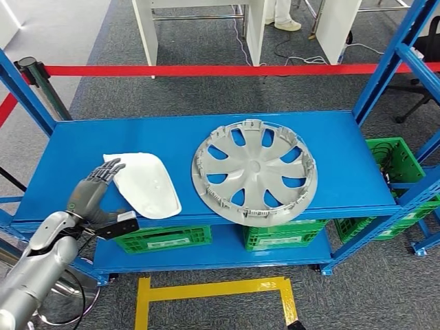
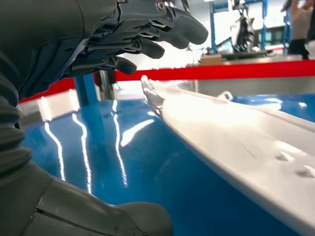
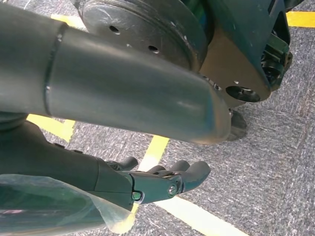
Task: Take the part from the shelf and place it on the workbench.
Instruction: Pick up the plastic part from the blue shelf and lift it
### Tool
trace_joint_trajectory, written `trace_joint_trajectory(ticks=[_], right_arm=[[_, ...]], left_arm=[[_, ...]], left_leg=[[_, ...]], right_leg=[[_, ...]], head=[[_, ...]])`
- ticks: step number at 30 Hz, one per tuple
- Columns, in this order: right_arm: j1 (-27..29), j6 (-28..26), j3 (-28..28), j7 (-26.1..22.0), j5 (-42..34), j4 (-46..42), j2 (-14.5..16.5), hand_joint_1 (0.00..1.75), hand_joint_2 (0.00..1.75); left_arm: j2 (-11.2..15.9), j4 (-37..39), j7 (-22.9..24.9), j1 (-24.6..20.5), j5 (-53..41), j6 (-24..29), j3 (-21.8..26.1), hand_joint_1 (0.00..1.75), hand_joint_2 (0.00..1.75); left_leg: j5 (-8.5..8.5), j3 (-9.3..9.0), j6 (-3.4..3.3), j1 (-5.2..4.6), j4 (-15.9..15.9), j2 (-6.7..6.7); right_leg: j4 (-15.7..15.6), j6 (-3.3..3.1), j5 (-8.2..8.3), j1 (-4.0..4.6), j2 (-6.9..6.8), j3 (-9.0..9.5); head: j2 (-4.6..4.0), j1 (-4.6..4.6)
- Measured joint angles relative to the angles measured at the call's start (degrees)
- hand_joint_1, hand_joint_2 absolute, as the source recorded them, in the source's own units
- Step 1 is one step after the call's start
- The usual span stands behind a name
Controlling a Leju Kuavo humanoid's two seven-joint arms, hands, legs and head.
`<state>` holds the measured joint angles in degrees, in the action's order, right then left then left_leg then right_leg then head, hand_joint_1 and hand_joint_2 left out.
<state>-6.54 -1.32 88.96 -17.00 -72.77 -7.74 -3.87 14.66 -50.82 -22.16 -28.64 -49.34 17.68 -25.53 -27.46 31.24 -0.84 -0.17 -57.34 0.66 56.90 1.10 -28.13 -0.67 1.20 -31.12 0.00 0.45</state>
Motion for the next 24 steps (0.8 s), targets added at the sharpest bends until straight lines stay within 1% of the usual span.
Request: trace_joint_trajectory(ticks=[3,6,22,23,24], right_arm=[[-0.02,0.09,0.00,-0.01,0.01,0.00,-0.02,0.00,0.00],[-0.03,0.10,0.01,-0.02,0.01,0.00,-0.02,0.00,0.00],[-0.07,0.15,0.02,-0.07,0.12,0.00,-0.02,0.00,0.00],[-0.08,0.15,0.02,-0.07,0.15,0.00,-0.02,0.00,0.00],[-0.09,0.15,0.02,-0.07,0.18,0.00,-0.02,0.00,0.00]], left_arm=[[0.45,-0.21,-0.71,-0.52,1.78,-2.91,-0.14,0.00,1.75],[0.85,-0.52,-0.99,-0.89,2.66,-4.30,-0.29,0.00,1.75],[1.52,-0.98,-1.41,-1.21,2.62,-4.82,-0.80,0.00,1.75],[1.52,-0.98,-1.47,-1.25,2.49,-4.76,-0.94,0.01,1.75],[1.52,-0.98,-1.56,-1.26,2.38,-4.66,-1.10,0.16,1.75]], left_leg=[[0.00,0.00,0.00,0.00,0.00,0.00],[0.00,0.00,0.00,0.00,0.00,0.00],[0.00,0.00,0.00,0.00,0.00,-0.01],[0.00,0.00,0.00,0.00,0.00,-0.01],[0.00,0.00,0.00,0.00,0.00,-0.01]], right_leg=[[0.00,0.00,0.00,0.00,0.00,0.00],[0.00,0.00,0.00,0.00,0.00,0.00],[0.00,0.00,0.00,0.00,0.00,0.00],[0.00,0.00,0.00,0.00,0.00,0.00],[0.00,0.00,0.00,0.00,0.00,0.00]], head=[[0.00,-0.01],[0.00,0.00],[0.00,-0.01],[0.00,0.00],[0.00,0.00]])
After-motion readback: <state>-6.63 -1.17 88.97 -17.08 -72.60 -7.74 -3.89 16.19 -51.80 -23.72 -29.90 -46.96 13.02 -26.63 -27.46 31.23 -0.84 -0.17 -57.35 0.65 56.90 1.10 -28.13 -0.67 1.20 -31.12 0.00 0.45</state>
